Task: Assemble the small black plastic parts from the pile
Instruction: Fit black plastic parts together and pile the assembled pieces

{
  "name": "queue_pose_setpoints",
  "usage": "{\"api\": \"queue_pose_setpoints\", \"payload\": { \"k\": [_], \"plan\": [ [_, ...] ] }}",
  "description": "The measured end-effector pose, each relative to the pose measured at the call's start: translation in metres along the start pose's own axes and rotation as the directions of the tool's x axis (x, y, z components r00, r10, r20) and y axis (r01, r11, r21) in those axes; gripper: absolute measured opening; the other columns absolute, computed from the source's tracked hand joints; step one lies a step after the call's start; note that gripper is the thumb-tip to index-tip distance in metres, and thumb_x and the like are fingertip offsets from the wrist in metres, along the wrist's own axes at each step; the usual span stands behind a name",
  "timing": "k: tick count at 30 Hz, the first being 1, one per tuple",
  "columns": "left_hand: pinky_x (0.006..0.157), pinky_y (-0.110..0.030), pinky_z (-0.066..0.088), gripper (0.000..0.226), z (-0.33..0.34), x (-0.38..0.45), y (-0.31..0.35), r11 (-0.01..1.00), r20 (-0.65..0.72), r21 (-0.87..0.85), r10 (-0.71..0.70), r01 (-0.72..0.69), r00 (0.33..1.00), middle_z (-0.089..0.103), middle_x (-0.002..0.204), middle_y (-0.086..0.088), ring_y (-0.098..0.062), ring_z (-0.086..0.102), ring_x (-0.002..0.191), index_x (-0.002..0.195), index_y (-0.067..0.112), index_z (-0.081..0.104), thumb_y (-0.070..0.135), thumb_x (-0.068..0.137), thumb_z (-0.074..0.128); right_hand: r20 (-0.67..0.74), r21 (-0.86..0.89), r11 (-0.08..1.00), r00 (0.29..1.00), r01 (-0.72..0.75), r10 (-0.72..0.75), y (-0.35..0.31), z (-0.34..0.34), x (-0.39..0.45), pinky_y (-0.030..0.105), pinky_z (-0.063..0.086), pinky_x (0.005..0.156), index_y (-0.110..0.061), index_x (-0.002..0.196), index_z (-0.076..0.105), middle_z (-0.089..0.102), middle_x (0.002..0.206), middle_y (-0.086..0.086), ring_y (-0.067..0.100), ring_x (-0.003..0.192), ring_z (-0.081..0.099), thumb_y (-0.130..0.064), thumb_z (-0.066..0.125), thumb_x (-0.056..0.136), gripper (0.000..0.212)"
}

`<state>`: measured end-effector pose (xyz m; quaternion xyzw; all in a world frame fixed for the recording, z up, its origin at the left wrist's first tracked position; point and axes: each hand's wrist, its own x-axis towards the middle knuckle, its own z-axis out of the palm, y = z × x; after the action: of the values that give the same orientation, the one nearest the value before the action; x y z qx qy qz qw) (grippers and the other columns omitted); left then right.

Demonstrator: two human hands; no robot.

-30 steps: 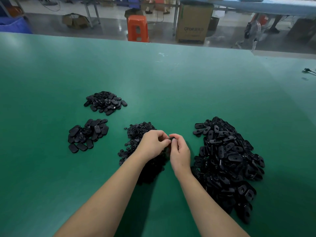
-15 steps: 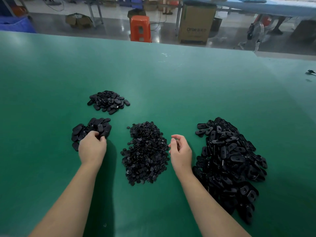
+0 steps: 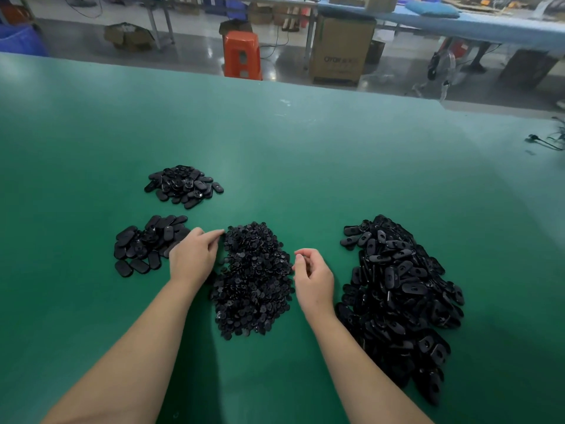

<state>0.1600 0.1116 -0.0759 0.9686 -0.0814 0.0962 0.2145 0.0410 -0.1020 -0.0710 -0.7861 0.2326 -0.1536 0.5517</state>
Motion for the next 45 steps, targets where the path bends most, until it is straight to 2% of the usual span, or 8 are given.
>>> {"api": "queue_pose_setpoints", "payload": {
  "k": [7, 16, 18, 20, 23, 26, 28, 45],
  "plan": [
    [0.047, -0.028, 0.043, 0.017, -0.001, -0.005, 0.002, 0.998, -0.047, -0.057, 0.017, -0.019, 0.999, 0.054, 0.07, 0.008, -0.016, 0.054, 0.06, 0.107, 0.028, 0.079, 0.027, 0.097, 0.066, 0.025, -0.031, 0.999, 1.0, -0.016, 0.017, -0.001, -0.001, -0.001, 0.028, 0.038, 0.049, -0.03, 0.092, 0.061, 0.068, 0.076, 0.0, 0.005, 0.047, 0.041, -0.016, 0.053, 0.1, 0.019],
    [0.05, -0.026, 0.043, 0.015, 0.002, -0.003, 0.001, 0.999, -0.052, -0.033, -0.01, 0.009, 0.999, 0.064, 0.081, 0.008, -0.015, 0.06, 0.068, 0.101, 0.026, 0.075, 0.028, 0.099, 0.061, 0.273, -0.216, 0.976, 0.959, -0.015, 0.075, -0.014, -0.016, 0.011, 0.024, 0.054, 0.068, -0.028, 0.093, 0.063, 0.067, 0.083, -0.01, 0.005, 0.071, 0.061, -0.024, 0.057, 0.099, 0.01],
    [0.053, -0.026, 0.041, 0.017, 0.004, -0.002, 0.001, 0.999, -0.058, -0.032, -0.032, 0.03, 0.998, 0.067, 0.087, 0.005, -0.016, 0.061, 0.072, 0.101, 0.022, 0.073, 0.026, 0.1, 0.057, 0.292, -0.331, 0.942, 0.955, 0.054, 0.047, -0.022, -0.027, 0.025, 0.022, 0.054, 0.059, -0.025, 0.092, 0.065, 0.069, 0.082, -0.009, 0.006, 0.064, 0.062, -0.026, 0.056, 0.1, 0.012],
    [0.054, -0.027, 0.041, 0.017, 0.006, -0.002, 0.0, 0.998, -0.056, -0.038, -0.049, 0.046, 0.997, 0.067, 0.089, 0.004, -0.016, 0.061, 0.073, 0.1, 0.019, 0.072, 0.024, 0.101, 0.055, 0.247, -0.576, 0.796, 0.968, 0.185, -0.047, -0.028, -0.042, 0.043, 0.017, 0.048, 0.056, -0.025, 0.102, 0.067, 0.069, 0.09, -0.01, 0.005, 0.065, 0.06, -0.024, 0.053, 0.102, 0.014],
    [0.053, -0.027, 0.041, 0.017, 0.006, -0.001, -0.001, 0.997, -0.044, -0.051, -0.068, 0.066, 0.997, 0.065, 0.086, 0.005, -0.015, 0.058, 0.07, 0.097, 0.017, 0.07, 0.023, 0.1, 0.054, 0.229, -0.861, 0.444, 0.969, 0.248, -0.097, -0.029, -0.068, 0.071, 0.031, 0.052, 0.079, -0.019, 0.12, 0.064, 0.063, 0.114, 0.002, 0.02, 0.099, 0.062, -0.021, 0.052, 0.101, 0.023],
    [0.054, -0.028, 0.04, 0.016, 0.006, 0.0, -0.001, 0.994, -0.04, -0.069, -0.086, 0.083, 0.996, 0.062, 0.084, 0.006, -0.015, 0.057, 0.069, 0.095, 0.017, 0.069, 0.023, 0.098, 0.055, 0.241, -0.963, 0.125, 0.97, 0.24, 0.0, -0.024, -0.085, 0.09, 0.038, 0.045, 0.092, -0.018, 0.122, 0.061, 0.057, 0.121, 0.006, 0.028, 0.114, 0.054, -0.021, 0.056, 0.096, 0.027],
    [0.055, -0.028, 0.038, 0.015, 0.006, 0.0, -0.001, 0.994, -0.037, -0.067, -0.092, 0.089, 0.995, 0.061, 0.083, 0.007, -0.014, 0.056, 0.069, 0.094, 0.018, 0.068, 0.024, 0.098, 0.055, 0.25, -0.967, 0.059, 0.968, 0.248, 0.031, -0.021, -0.088, 0.096, 0.04, 0.043, 0.096, -0.019, 0.122, 0.061, 0.056, 0.122, 0.006, 0.029, 0.117, 0.053, -0.021, 0.056, 0.095, 0.028],
    [0.054, -0.027, 0.036, 0.014, 0.007, 0.0, -0.001, 0.994, -0.03, -0.059, -0.09, 0.088, 0.996, 0.062, 0.084, 0.006, -0.015, 0.058, 0.068, 0.094, 0.019, 0.067, 0.025, 0.098, 0.055, 0.272, -0.941, 0.237, 0.956, 0.24, 0.111, -0.022, -0.095, 0.104, 0.041, 0.048, 0.09, -0.009, 0.122, 0.059, 0.054, 0.121, 0.013, 0.033, 0.114, 0.054, -0.034, 0.064, 0.098, 0.035]
  ]
}}
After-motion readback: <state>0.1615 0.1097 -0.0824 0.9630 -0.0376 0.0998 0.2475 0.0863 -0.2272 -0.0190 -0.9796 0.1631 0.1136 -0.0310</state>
